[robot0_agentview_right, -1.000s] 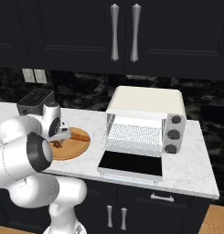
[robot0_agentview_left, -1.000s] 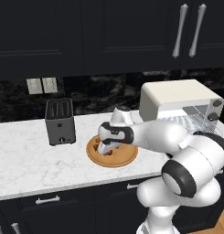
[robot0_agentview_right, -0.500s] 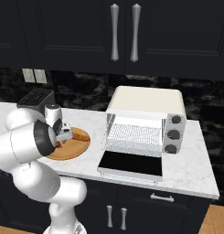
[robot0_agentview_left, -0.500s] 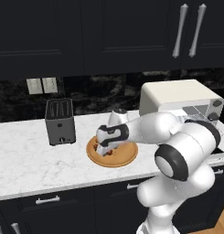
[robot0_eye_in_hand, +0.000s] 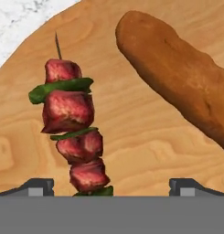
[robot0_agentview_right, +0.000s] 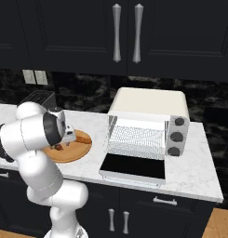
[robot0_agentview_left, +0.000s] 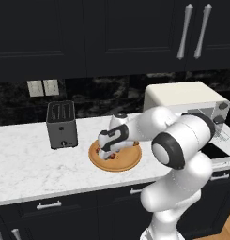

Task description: Pick up the kebab skewer and baguette bread, and place them inside the toaster oven. Close the toaster oven door and start by setting the timer.

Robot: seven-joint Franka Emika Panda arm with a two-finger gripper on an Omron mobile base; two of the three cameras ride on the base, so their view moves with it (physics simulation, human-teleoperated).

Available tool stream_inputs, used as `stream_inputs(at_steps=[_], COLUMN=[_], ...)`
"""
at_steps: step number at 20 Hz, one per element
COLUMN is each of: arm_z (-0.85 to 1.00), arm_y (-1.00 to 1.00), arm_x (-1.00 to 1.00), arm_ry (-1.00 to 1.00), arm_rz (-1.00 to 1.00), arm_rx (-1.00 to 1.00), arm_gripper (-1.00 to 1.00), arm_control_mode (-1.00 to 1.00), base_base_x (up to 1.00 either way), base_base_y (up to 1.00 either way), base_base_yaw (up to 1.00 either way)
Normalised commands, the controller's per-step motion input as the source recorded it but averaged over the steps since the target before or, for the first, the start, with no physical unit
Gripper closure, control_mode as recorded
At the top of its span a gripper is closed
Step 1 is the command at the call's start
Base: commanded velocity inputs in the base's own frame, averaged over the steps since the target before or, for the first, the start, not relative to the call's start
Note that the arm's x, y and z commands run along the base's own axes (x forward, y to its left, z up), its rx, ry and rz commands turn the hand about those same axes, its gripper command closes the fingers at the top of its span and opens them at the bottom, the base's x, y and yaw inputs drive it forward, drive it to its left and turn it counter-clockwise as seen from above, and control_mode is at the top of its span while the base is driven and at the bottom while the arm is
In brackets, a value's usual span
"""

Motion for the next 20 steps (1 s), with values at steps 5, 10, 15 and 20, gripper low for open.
stream_inputs(at_steps=[5,10,15,20], arm_z=[-0.06,-0.15,-0.11,0.27], arm_y=[0.1,0.13,-0.14,-0.43], arm_x=[0.01,-0.05,-0.53,-0.72], arm_ry=[0.0,0.0,-0.03,-0.07], arm_rz=[0.0,0.0,0.0,0.0], arm_rx=[0.0,0.0,0.0,0.0], arm_gripper=[-1.0,1.0,1.0,1.0], arm_control_mode=[-1.0,-1.0,-1.0,-1.0], base_base_x=[0.0,0.0,0.0,0.0], base_base_y=[0.0,0.0,0.0,0.0], base_base_yaw=[0.0,0.0,0.0,0.0])
